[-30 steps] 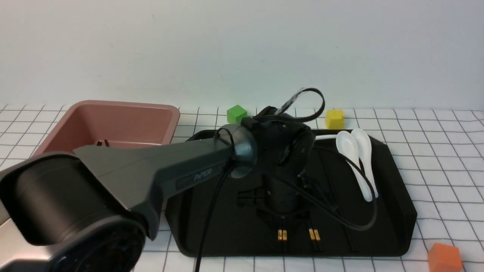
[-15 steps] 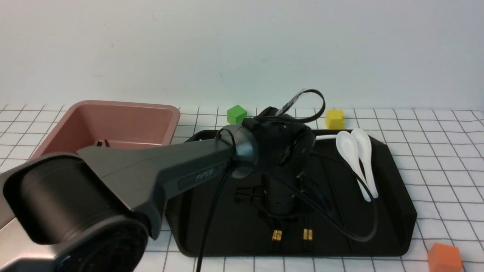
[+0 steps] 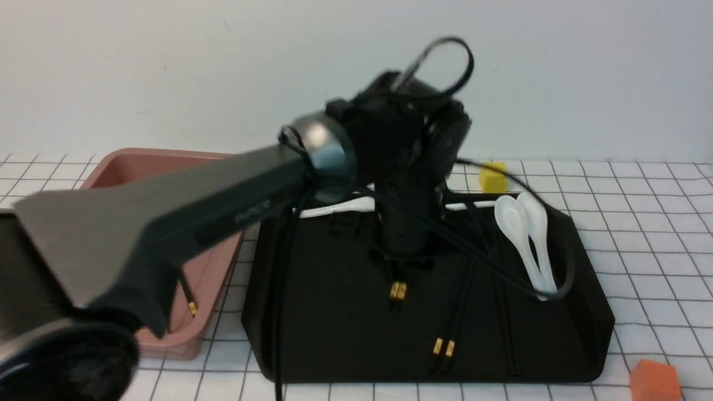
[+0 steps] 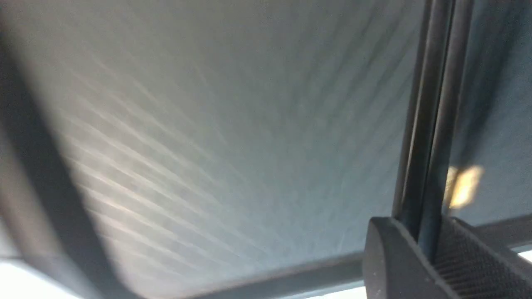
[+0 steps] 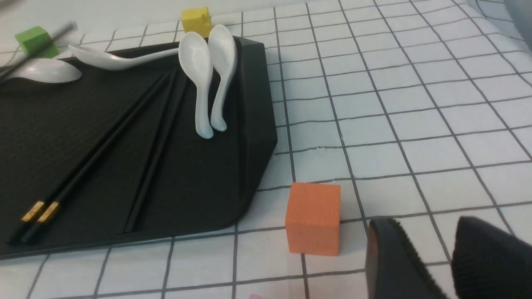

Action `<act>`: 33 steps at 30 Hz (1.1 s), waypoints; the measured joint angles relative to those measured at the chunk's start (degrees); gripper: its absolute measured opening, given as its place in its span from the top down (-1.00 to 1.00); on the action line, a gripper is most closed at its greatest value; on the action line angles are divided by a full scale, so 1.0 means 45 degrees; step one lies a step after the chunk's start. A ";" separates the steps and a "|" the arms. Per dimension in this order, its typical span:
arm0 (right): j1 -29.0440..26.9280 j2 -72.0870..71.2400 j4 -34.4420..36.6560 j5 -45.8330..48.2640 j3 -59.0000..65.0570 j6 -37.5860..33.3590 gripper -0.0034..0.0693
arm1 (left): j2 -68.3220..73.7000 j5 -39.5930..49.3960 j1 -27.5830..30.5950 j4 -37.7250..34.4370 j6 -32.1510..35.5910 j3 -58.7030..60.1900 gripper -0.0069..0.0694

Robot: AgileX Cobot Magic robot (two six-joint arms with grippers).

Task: On white black tablecloth take chopsticks from black tray and put them in box.
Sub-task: 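Place the chopsticks into the pink bin with the left gripper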

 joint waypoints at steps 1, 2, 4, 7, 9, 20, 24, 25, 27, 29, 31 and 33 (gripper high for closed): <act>0.0000 0.0000 0.0000 0.0000 0.0000 0.0000 0.25 | -0.0808 0.0018 0.0088 0.0691 0.0000 -0.0187 0.50; 0.0000 0.0000 0.0000 0.0000 0.0000 0.0000 0.25 | -0.1310 0.0060 0.0167 0.0964 0.0000 -0.0226 0.50; 0.0000 0.0000 0.0000 0.0000 0.0000 0.0000 0.25 | -0.2274 0.0151 0.0511 0.1418 0.0095 -0.0258 0.50; 0.0000 0.0000 0.0000 0.0000 0.0000 0.0000 0.25 | -0.3362 0.0296 0.1435 0.1375 0.0515 -0.0258 0.50; 0.0000 0.0000 0.0000 0.0000 0.0000 0.0000 0.25 | -0.4200 0.0328 0.2385 0.0913 0.0829 -0.0037 0.50; 0.0000 0.0000 0.0000 0.0000 0.0000 0.0000 0.25 | -0.5222 0.0416 0.7326 -0.1464 0.1051 0.4315 0.50; 0.0000 0.0000 0.0000 0.0000 0.0000 0.0000 0.25 | -0.4182 0.0372 0.7764 -0.1426 0.1051 0.5389 0.50; 0.0000 0.0000 0.0000 0.0000 0.0000 0.0000 0.25 | -0.3960 0.0340 0.7764 -0.1375 0.1051 0.5436 0.50; 0.0000 0.0000 0.0000 0.0000 0.0000 0.0000 0.25 | -0.3451 0.0225 0.7764 -0.1347 0.1005 0.5473 0.50; 0.0000 0.0000 0.0000 0.0000 0.0000 0.0000 0.25 | -0.3113 0.0104 0.7764 -0.1302 0.0991 0.5473 0.50; 0.0000 0.0000 0.0000 0.0000 0.0000 0.0000 0.25 | -0.2787 -0.0168 0.7764 -0.1180 0.0992 0.5473 0.49; 0.0000 0.0000 0.0000 0.0000 0.0000 0.0000 0.25 | -0.2586 -0.0413 0.7764 -0.1100 0.0989 0.5473 0.45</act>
